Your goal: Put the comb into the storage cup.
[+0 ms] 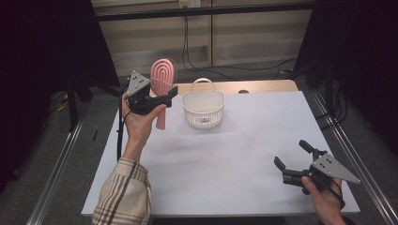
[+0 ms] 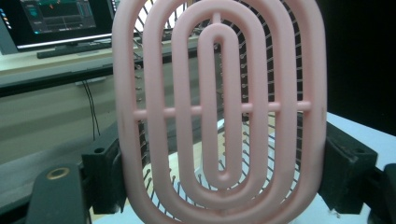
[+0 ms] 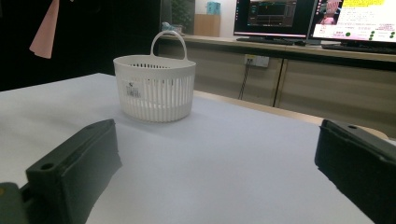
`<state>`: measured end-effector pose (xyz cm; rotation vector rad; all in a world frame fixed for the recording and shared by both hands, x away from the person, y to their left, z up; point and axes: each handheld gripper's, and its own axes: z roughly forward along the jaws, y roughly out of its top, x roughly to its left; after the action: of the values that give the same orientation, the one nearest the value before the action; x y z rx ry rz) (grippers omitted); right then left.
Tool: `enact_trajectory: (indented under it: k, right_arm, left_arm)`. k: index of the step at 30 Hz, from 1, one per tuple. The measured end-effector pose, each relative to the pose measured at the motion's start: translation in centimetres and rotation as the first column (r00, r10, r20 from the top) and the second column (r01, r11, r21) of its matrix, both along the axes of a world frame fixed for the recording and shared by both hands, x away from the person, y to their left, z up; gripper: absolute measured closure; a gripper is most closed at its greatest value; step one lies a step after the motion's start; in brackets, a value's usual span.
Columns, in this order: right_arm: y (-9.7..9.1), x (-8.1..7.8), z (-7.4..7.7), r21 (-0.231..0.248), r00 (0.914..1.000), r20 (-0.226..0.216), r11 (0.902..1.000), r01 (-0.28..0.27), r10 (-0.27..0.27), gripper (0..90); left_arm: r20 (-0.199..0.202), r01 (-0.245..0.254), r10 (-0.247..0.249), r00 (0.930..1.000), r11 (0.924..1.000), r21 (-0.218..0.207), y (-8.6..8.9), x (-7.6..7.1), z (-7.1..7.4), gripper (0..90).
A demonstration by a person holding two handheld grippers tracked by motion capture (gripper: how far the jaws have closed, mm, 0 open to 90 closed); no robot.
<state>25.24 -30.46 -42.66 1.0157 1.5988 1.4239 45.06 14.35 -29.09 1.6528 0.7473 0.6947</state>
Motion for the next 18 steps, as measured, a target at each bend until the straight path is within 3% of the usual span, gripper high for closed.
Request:
enact_trajectory:
  k: [18]
  right_arm:
    - [0.0,0.0,0.0,-0.002,1.0000,-0.002,1.0000,-0.008,0.008,0.0]
  left_arm:
    - [-0.002,0.025,-0.025,0.9997,0.9989,-0.039,-1.8,0.9,1.2,19.4]
